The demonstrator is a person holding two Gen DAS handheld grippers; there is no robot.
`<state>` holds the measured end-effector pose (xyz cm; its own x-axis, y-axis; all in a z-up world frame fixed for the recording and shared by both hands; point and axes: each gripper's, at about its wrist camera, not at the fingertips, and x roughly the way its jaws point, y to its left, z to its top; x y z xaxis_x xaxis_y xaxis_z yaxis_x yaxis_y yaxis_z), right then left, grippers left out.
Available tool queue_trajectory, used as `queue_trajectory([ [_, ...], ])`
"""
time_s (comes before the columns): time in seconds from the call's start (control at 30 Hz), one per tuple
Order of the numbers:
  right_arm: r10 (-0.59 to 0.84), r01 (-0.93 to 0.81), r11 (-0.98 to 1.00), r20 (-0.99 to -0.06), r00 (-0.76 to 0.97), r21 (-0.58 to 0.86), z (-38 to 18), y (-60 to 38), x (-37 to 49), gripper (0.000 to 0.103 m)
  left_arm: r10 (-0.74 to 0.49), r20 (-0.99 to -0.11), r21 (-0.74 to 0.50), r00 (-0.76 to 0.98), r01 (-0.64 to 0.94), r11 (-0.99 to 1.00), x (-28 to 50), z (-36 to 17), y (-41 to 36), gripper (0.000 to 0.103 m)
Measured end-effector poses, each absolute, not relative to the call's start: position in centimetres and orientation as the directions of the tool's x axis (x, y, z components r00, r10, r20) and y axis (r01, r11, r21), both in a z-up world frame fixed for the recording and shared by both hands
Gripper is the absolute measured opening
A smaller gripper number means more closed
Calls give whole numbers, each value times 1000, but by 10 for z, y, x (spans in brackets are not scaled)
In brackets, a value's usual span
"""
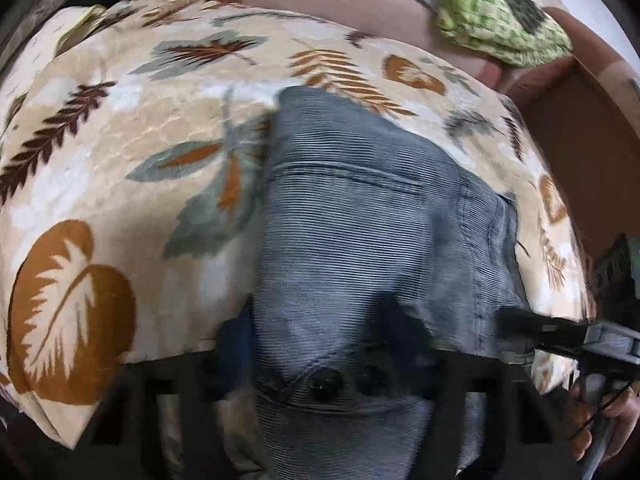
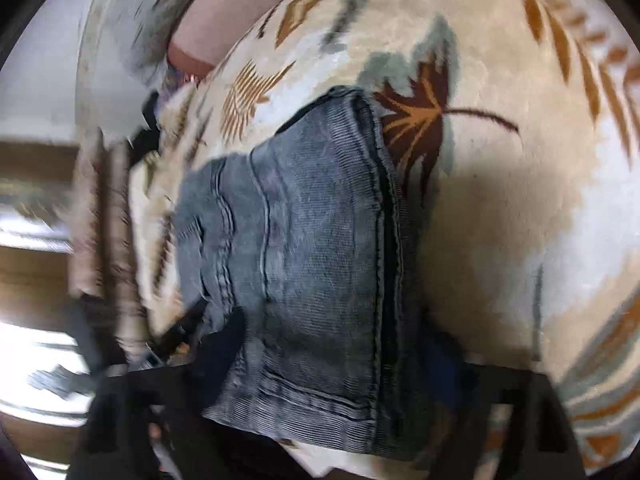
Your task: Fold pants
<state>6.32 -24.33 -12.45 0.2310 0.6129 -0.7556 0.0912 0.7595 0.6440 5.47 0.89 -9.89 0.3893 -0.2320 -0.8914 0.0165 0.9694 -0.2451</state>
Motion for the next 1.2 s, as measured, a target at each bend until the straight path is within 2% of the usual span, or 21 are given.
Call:
queue_trajectory([
  [0.03, 599, 80, 774, -767, 229, 628, -123, -240, 61, 42, -216, -893, -223, 395, 29, 974, 54, -97, 4, 53],
  [0.2, 566, 41, 803, -781, 264, 595, -110, -231, 54, 33, -173, -888, -163, 426, 61, 985, 49, -86, -3, 31],
  [0.3, 544, -17, 823, -780, 309, 567, -88, -222, 49, 30, -159, -876, -143, 456, 71, 987, 45, -74, -3, 26],
  [0.93, 555, -262, 828, -661, 506, 495, 29, -189, 62, 28, -87, -706, -67, 703, 57, 996, 53, 29, 14, 24],
  [1.07, 545, -295, 836, -638, 544, 463, 39, -180, 68, 27, -80, -687, -75, 722, 39, 996, 56, 33, 21, 24],
  [1.2, 533, -318, 845, -629, 566, 430, 26, -176, 72, 28, -70, -684, -84, 726, 16, 996, 59, 9, 27, 26],
])
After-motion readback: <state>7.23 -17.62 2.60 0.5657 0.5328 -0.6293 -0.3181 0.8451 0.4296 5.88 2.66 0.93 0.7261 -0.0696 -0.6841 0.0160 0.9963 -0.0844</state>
